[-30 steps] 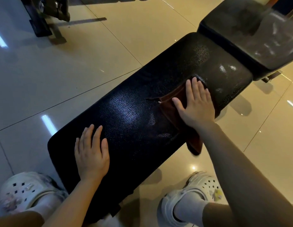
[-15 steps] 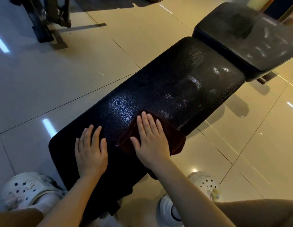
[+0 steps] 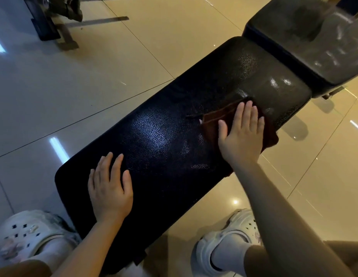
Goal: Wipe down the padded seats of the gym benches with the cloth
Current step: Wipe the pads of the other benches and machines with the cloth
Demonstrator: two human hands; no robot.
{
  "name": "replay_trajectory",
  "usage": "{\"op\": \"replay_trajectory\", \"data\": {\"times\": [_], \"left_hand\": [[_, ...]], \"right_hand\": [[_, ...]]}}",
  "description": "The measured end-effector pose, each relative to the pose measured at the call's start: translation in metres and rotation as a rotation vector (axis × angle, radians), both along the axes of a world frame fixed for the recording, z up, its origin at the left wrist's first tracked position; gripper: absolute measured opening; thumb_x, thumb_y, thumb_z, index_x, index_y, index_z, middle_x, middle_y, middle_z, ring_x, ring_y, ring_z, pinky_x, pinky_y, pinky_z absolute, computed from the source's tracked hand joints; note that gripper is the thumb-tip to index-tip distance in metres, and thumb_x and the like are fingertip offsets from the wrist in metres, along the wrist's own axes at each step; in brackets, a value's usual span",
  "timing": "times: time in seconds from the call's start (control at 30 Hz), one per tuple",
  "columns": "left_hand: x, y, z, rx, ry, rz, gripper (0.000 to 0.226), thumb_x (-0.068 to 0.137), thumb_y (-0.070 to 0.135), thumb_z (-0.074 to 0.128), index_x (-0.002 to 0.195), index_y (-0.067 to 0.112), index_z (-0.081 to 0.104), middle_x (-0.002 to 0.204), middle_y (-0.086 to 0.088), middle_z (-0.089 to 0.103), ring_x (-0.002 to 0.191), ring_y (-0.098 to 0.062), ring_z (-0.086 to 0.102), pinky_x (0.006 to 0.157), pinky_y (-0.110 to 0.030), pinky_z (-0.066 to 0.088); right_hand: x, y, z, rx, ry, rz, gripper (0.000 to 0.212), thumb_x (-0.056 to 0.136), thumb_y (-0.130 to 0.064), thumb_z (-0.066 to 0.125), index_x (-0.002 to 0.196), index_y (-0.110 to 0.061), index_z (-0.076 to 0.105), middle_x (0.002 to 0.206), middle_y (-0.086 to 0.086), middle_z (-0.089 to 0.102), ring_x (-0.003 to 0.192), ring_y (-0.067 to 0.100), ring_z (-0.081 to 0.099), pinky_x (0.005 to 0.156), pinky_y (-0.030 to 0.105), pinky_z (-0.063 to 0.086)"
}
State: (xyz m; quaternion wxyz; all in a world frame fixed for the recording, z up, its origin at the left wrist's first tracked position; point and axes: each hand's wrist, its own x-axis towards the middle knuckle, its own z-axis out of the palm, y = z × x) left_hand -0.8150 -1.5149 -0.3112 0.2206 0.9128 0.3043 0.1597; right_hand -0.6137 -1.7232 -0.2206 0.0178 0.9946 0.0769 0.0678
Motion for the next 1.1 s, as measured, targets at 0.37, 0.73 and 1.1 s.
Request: {"op": "replay_trajectory", "data": {"times": [0.37, 0.73, 1.1], "left_hand": [[-0.001, 0.001, 0.000, -0.012, 0.029, -0.011, 0.056, 0.096, 0.042, 0.025, 0.141, 0.016, 0.045, 0.151, -0.009, 0.037, 0.143, -0.025, 0.027, 0.118, -0.046, 0.013], [-0.001, 0.000, 0.001, -0.012, 0.032, 0.003, 0.057, 0.096, 0.042, 0.025, 0.140, 0.015, 0.047, 0.149, -0.011, 0.039, 0.141, -0.028, 0.030, 0.117, -0.047, 0.015], [-0.003, 0.001, 0.004, -0.015, 0.084, -0.021, 0.062, 0.095, 0.046, 0.019, 0.143, 0.016, 0.044, 0.153, -0.009, 0.035, 0.144, -0.026, 0.026, 0.118, -0.046, 0.012]], "right_hand": [[-0.120, 0.040, -0.038, 0.065, 0.097, 0.363, 0.063, 0.099, -0.045, 0.030, 0.150, -0.009, 0.034, 0.157, 0.009, 0.030, 0.146, 0.023, 0.025, 0.117, 0.039, 0.015], [0.010, 0.011, 0.007, 0.043, 0.053, -0.101, 0.071, 0.101, -0.053, 0.013, 0.156, -0.011, -0.003, 0.164, 0.007, -0.005, 0.151, 0.020, -0.007, 0.122, 0.040, -0.004], [-0.113, 0.042, -0.035, 0.078, 0.134, 0.335, 0.068, 0.097, -0.051, 0.032, 0.151, -0.011, 0.032, 0.158, 0.007, 0.027, 0.147, 0.021, 0.022, 0.117, 0.039, 0.012]]}}
